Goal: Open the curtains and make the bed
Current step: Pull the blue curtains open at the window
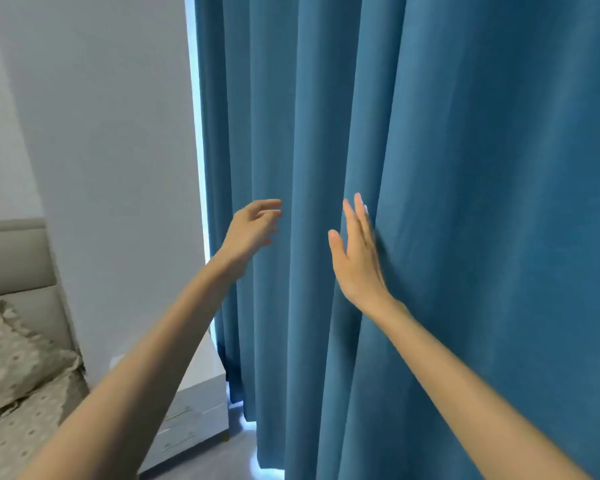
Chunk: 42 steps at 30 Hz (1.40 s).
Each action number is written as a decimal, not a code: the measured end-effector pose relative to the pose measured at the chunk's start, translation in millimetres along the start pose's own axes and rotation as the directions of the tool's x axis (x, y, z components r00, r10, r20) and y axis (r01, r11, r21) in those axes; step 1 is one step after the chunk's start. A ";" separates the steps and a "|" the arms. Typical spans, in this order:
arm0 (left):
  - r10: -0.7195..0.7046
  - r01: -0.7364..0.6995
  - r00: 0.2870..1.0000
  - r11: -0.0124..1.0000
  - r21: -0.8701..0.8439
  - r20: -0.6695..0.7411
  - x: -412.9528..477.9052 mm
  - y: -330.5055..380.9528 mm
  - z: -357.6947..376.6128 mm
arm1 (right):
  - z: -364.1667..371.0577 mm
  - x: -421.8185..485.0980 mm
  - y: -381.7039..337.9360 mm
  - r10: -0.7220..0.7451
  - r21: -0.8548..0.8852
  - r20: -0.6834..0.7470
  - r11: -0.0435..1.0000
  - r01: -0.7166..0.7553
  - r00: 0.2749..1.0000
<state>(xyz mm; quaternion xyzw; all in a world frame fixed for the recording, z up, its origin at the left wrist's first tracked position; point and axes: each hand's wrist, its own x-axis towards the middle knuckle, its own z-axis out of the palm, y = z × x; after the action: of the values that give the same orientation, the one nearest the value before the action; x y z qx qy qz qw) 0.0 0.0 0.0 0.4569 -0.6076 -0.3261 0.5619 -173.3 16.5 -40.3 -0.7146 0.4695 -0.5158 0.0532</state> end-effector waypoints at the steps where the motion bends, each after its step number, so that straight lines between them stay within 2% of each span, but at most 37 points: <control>1: 0.009 -0.009 1.000 1.000 0.001 0.025 12.4 -2.0 -0.3 | 6.8 10.7 3.2 0.001 -0.065 -0.079 0.998 -0.006 0.997; 3: 0.024 -0.025 0.998 1.000 0.013 0.064 42.9 -11.6 0.4 | 17.1 33.3 11.7 0.051 -0.140 -0.176 0.987 -0.076 0.983; 5: 0.043 -0.045 0.994 0.999 0.011 0.104 71.9 -22.2 7.8 | 25.1 49.7 17.8 0.116 -0.131 -0.209 0.981 -0.145 0.971; 8: 0.079 -0.082 0.987 0.997 0.010 0.142 113.6 -38.3 21.7 | 35.1 74.7 35.7 0.173 -0.112 -0.339 0.969 -0.222 0.925; 11: 0.130 -0.135 0.980 0.990 0.024 0.152 146.4 -56.9 34.4 | 37.1 96.7 50.5 0.179 -0.029 -0.424 0.977 -0.210 0.888; 13: 0.160 -0.164 0.975 0.986 0.011 0.151 171.3 -69.5 42.6 | 43.4 113.3 60.9 0.139 -0.070 -0.475 0.978 -0.195 0.869; 16: 0.100 -0.098 0.976 0.995 -0.020 0.193 205.5 -86.6 52.4 | 53.2 143.0 76.4 0.107 -0.056 -0.536 0.985 -0.162 0.837; 18: 0.065 -0.058 0.966 0.998 -0.035 0.252 225.7 -98.7 56.3 | 58.5 165.0 84.5 0.100 0.029 -0.541 0.995 -0.100 0.835; 21: 0.071 -0.053 0.962 0.996 -0.072 0.264 261.4 -113.5 56.8 | 70.4 203.3 98.2 0.014 0.043 -0.529 0.999 0.010 0.849; 26: 0.152 -0.172 0.970 0.980 0.095 0.191 320.1 -122.1 40.0 | 102.7 264.8 119.8 0.040 0.120 -0.401 0.993 0.009 0.915; 29: 0.168 -0.188 0.978 0.967 0.170 0.122 352.8 -141.2 22.5 | 129.2 300.3 131.9 0.024 0.126 -0.370 0.992 0.024 0.929; 32: 0.192 -0.198 0.980 0.962 0.189 0.050 386.9 -157.7 0.5 | 166.7 346.2 145.1 -0.030 0.098 -0.405 0.992 0.076 0.914; 37: 0.238 -0.244 0.970 0.953 0.177 0.054 464.5 -188.3 -42.4 | 236.2 423.7 152.4 -0.153 0.020 -0.459 0.983 0.183 0.875; 42: 0.352 -0.361 0.932 0.919 0.157 0.084 533.5 -208.1 -84.2 | 296.9 493.6 152.1 -0.195 0.005 -0.484 0.974 0.225 0.853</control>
<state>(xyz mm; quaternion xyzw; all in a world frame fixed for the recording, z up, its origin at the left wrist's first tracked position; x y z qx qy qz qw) 147.9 -558.9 29.1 0.3759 -0.7211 -0.1778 0.5542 -20.1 -547.2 76.5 -0.6092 0.3712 -0.6937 -0.0995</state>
